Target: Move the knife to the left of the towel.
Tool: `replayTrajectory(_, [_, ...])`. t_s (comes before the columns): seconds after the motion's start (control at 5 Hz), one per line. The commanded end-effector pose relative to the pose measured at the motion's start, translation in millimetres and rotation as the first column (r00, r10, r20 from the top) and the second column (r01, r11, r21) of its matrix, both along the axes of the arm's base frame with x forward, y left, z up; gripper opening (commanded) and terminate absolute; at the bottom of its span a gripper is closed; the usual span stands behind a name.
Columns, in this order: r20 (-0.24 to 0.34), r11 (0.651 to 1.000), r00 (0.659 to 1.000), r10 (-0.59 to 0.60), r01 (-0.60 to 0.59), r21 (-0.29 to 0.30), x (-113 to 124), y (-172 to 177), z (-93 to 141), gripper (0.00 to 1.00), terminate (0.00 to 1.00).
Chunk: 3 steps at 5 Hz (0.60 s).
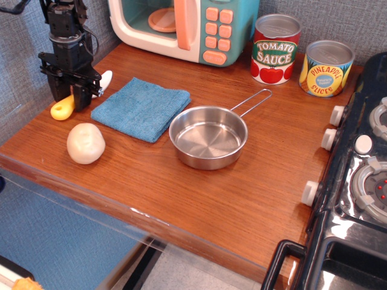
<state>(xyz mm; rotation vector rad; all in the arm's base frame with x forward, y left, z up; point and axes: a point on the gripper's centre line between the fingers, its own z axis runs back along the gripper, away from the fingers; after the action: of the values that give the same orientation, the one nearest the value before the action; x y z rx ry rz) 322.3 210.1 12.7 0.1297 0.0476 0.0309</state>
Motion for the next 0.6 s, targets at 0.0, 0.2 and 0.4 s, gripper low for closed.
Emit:
replayTrajectory(0.0, [0.151, 0.999, 0.989, 0.000, -0.007, 0.044, -1.1, -7.1, 60.6, 1.00, 0.00])
replayTrajectory(0.2, [0.248, 0.999, 0.968, 0.039, -0.038, -0.006, -3.2, -25.9, 102.6, 1.00, 0.00])
replayTrajectory(0.4, [0.243, 0.994, 0.967, 0.071, -0.047, -0.102, -2.6, -53.9, 106.8, 1.00, 0.00])
